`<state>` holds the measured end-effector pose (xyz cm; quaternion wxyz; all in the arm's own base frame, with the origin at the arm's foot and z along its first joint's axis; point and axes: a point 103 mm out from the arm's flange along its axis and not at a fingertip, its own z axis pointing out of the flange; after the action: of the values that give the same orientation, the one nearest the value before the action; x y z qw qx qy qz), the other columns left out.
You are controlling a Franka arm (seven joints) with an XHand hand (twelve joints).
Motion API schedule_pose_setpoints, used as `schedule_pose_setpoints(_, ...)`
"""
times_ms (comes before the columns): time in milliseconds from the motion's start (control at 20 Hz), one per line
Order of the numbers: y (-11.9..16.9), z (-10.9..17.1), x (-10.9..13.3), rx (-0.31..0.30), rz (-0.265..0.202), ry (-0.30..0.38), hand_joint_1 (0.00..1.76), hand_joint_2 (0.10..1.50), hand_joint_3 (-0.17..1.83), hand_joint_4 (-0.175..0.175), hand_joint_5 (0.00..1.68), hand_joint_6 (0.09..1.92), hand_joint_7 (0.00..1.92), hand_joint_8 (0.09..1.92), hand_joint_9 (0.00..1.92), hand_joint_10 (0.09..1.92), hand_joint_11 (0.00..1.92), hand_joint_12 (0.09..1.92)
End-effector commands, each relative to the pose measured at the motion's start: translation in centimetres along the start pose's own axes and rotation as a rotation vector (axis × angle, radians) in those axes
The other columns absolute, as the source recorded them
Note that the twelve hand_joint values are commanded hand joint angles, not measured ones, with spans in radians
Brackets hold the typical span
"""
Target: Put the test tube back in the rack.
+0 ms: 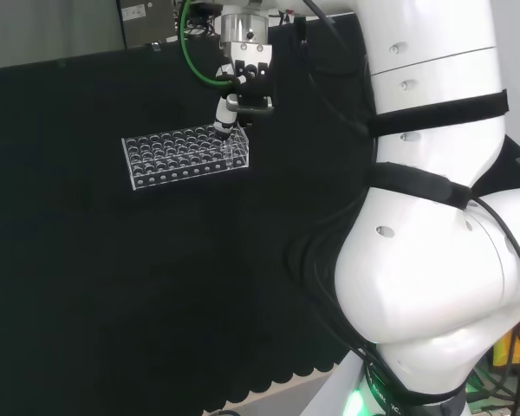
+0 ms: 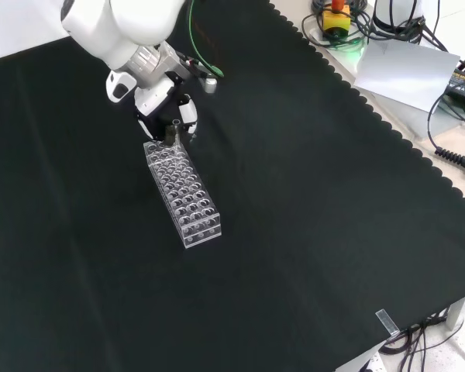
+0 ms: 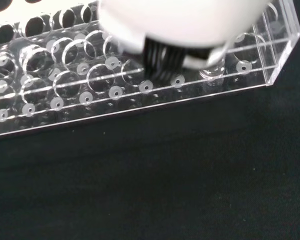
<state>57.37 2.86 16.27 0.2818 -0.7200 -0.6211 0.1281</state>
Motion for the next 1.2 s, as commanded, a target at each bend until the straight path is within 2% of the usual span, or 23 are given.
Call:
schedule_pose_setpoints(50, 0.0, -1.1, -0.4, 0.028, -0.027, 0.047, 1.26, 0.63, 0.68, -0.105, 0.85, 0.78, 0.98, 0.84, 1.04, 0.82, 0.62, 1.42)
schedule_pose_setpoints(150, -0.1, -1.5, -0.4, 0.026, -0.034, 0.051, 1.24, 0.53, 0.83, -0.066, 0.72, 0.80, 0.80, 0.88, 0.90, 0.83, 0.53, 1.45)
schedule_pose_setpoints(300, -0.4, -2.3, -0.3, 0.014, -0.039, 0.056, 1.22, 0.50, 0.88, -0.044, 0.65, 0.80, 0.68, 0.90, 0.78, 0.84, 0.47, 1.47)
schedule_pose_setpoints(600, -1.9, -4.8, 0.1, -0.017, -0.054, 0.051, 1.21, 0.49, 0.88, -0.035, 0.63, 0.79, 0.62, 0.90, 0.73, 0.84, 0.45, 1.47)
schedule_pose_setpoints(1200, -7.2, -13.5, 1.1, -0.138, -0.060, 0.013, 1.19, 0.50, 0.85, -0.028, 0.60, 0.76, 0.58, 0.91, 0.71, 0.84, 0.42, 1.48)
